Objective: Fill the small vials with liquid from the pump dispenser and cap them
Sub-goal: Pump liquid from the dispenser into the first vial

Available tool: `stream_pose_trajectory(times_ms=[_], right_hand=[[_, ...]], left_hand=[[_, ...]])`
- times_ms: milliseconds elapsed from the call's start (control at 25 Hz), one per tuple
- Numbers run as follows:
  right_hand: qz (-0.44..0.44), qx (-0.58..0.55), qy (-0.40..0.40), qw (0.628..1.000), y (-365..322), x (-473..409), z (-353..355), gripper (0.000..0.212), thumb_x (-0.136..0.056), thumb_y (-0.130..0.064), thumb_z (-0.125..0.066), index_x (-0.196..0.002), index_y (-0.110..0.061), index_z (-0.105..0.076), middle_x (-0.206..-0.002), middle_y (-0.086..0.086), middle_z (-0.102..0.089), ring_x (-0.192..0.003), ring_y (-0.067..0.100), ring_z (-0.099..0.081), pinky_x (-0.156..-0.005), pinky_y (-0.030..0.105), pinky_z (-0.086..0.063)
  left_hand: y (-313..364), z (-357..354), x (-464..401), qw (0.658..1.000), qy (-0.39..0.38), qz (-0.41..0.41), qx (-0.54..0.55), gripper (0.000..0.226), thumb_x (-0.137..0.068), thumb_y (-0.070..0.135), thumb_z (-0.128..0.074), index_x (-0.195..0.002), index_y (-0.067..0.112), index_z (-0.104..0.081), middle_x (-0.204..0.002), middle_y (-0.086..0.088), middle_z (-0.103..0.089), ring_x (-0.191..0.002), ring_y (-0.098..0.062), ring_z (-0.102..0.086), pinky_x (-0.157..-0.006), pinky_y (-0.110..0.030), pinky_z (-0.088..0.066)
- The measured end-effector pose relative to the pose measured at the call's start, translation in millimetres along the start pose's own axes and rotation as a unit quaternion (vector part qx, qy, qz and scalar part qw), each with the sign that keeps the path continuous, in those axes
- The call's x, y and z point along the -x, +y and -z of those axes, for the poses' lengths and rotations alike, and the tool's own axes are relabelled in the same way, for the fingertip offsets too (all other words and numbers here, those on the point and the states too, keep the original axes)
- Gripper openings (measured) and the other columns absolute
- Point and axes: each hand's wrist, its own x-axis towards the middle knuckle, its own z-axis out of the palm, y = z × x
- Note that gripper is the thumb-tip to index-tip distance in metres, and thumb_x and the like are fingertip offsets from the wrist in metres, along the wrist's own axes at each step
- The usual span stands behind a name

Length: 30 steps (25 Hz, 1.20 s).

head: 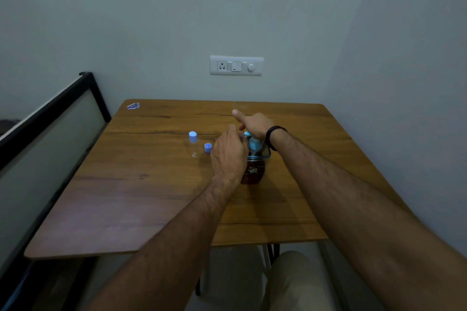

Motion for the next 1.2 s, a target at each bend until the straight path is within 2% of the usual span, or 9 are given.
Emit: stream_pose_trajectory(times_ms=[80,280,440,520,680,760,880,1080,1200], right_hand=[[0.012,0.017,0.019,1.0,-1,-1,-1,0.067,-0.1,-0.066,-0.041,-0.112,-0.009,-0.074,-0.129,0.01,-0.067,-0.093,0.021,-0.056,-0.081,0.034,-0.04],[-0.037,-0.012,-0.075,0.996,-5,6,9,0.097,-0.082,-0.091,-0.034,-0.136,-0.015,-0.062,-0.14,0.008,-0.053,-0.114,0.026,-0.053,-0.087,0.042,-0.04],[-0.004,0.009,0.003,1.0,1,-4,0,0.064,-0.098,-0.066,-0.045,-0.118,-0.011,-0.072,-0.133,0.009,-0.064,-0.097,0.021,-0.058,-0.082,0.035,-0.042],[-0.008,0.012,-0.006,1.0,0,-5,2,0.064,-0.098,-0.065,-0.045,-0.12,-0.011,-0.071,-0.134,0.01,-0.063,-0.094,0.02,-0.058,-0.082,0.035,-0.042],[-0.047,-0.014,-0.075,0.996,-4,4,9,0.1,-0.081,-0.091,-0.036,-0.141,-0.014,-0.058,-0.145,0.011,-0.052,-0.115,0.029,-0.054,-0.087,0.044,-0.04],[-0.023,-0.002,-0.042,0.999,-2,1,5,0.093,-0.086,-0.087,-0.035,-0.135,-0.013,-0.063,-0.142,0.01,-0.056,-0.115,0.028,-0.056,-0.089,0.041,-0.04],[0.01,0.021,0.017,1.0,2,-6,-2,0.067,-0.099,-0.067,-0.041,-0.113,-0.01,-0.074,-0.127,0.009,-0.068,-0.094,0.021,-0.058,-0.08,0.034,-0.042],[-0.029,-0.008,-0.05,0.998,-4,5,7,0.093,-0.085,-0.088,-0.034,-0.13,-0.013,-0.066,-0.118,0.001,-0.053,-0.104,0.023,-0.051,-0.085,0.04,-0.038],[-0.007,-0.005,-0.01,1.0,1,-1,2,0.083,-0.091,-0.081,-0.038,-0.121,-0.012,-0.071,-0.119,0.002,-0.062,-0.098,0.022,-0.056,-0.084,0.038,-0.042]], left_hand=[[-1,-1,-1,1.0,0.001,-0.002,-0.004,0.014,-0.105,0.023,-0.049,-0.094,0.019,-0.042,-0.079,0.009,-0.045,-0.072,-0.009,-0.042,-0.051,-0.018,-0.024],[-2,-3,0,1.0,0.002,-0.005,0.008,0.013,-0.106,0.025,-0.049,-0.095,0.02,-0.044,-0.082,0.007,-0.051,-0.074,-0.008,-0.047,-0.054,-0.016,-0.027],[-2,-3,0,1.0,0.001,-0.005,-0.001,0.01,-0.105,0.024,-0.05,-0.101,0.015,-0.051,-0.086,0.005,-0.051,-0.079,-0.011,-0.048,-0.063,-0.024,-0.031],[-3,-3,-1,1.0,0.001,-0.005,0.001,0.011,-0.104,0.025,-0.051,-0.103,0.014,-0.052,-0.088,0.004,-0.054,-0.081,-0.012,-0.051,-0.068,-0.024,-0.034],[-4,-5,-2,1.0,-0.003,-0.011,0.01,0.012,-0.104,0.025,-0.051,-0.096,0.019,-0.045,-0.086,0.004,-0.055,-0.079,-0.012,-0.053,-0.067,-0.026,-0.04],[-4,-4,-2,1.0,0.003,-0.012,0.004,0.013,-0.105,0.025,-0.05,-0.095,0.02,-0.044,-0.085,0.004,-0.053,-0.077,-0.011,-0.05,-0.061,-0.022,-0.035],[-4,-5,-2,1.0,0.006,-0.009,0.002,0.014,-0.104,0.024,-0.05,-0.093,0.019,-0.043,-0.082,0.005,-0.051,-0.075,-0.011,-0.046,-0.056,-0.022,-0.025],[-4,-5,-2,1.0,0.005,-0.005,0.006,0.014,-0.104,0.024,-0.05,-0.093,0.02,-0.043,-0.08,0.007,-0.048,-0.074,-0.01,-0.045,-0.055,-0.021,-0.026],[-4,-5,-2,1.0,0.007,-0.012,-0.001,0.014,-0.105,0.023,-0.05,-0.093,0.02,-0.042,-0.081,0.006,-0.049,-0.074,-0.01,-0.045,-0.054,-0.017,-0.025]])
